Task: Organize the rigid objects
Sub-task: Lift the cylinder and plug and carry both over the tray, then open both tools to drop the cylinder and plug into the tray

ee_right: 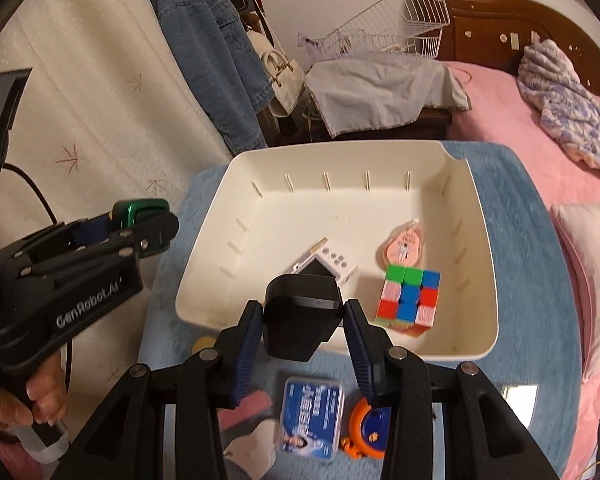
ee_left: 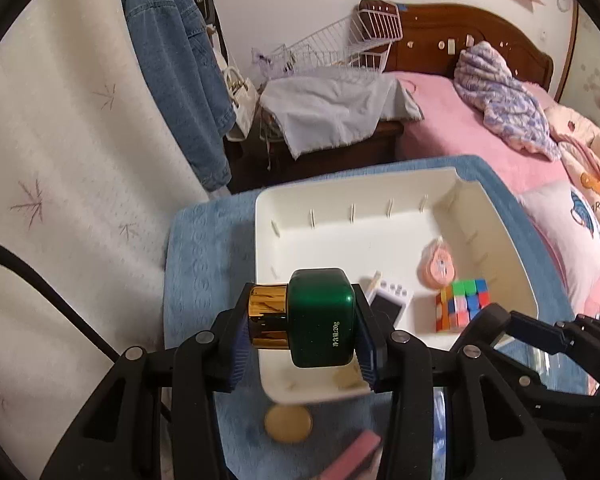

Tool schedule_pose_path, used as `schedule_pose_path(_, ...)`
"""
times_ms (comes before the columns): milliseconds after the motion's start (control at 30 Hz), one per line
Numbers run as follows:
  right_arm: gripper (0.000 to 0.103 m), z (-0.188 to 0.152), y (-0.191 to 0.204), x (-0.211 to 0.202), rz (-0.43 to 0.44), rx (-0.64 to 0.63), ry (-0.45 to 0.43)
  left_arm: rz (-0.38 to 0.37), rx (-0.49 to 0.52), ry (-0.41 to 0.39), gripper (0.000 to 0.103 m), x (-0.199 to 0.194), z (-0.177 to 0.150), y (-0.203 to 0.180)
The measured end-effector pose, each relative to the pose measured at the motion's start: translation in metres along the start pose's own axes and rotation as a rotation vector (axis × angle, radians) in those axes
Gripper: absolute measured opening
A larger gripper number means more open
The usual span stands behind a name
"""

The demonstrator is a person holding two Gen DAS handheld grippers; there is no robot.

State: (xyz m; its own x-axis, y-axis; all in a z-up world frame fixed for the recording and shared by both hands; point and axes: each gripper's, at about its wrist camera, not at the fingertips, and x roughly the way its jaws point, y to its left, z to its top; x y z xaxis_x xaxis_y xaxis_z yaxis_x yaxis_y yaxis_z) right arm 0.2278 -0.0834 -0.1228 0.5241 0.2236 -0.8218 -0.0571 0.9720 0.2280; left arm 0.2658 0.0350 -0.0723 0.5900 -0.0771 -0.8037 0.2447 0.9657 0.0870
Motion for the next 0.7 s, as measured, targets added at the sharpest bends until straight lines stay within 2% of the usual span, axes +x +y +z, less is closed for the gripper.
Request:
schedule_pose_path(167, 0.042, 0.007, 0.001, 0.006, -0.029, -0.027, -0.027, 0.000, 0.009, -0.036, 0.047, 0.007, 0.008, 0.000)
schedule_pose_path(367, 0.042, 0.013, 0.003, 0.011, -0.056, -0.050, -0.042, -0.036, 0.000, -0.056, 0.046, 0.012, 0.014, 0.000)
schedule_pose_path(500, 0.042, 0.015, 0.003, 0.012, -0.056, -0.044, -0.039, -0.017, 0.021, -0.125, 0.047, 0.003, 0.019, -0.003)
schedule_pose_path(600, 0.043, 0.016, 0.002, 0.009, -0.055, -0.045, -0.062, -0.030, 0.016, -0.127, 0.051, 0.001, 0.024, -0.004)
schedule_pose_path(700, 0.051, 0.017, 0.004, 0.008, -0.067, -0.055, -0.069, -0.047, 0.000, -0.129, 0.059, 0.000, 0.025, -0.003)
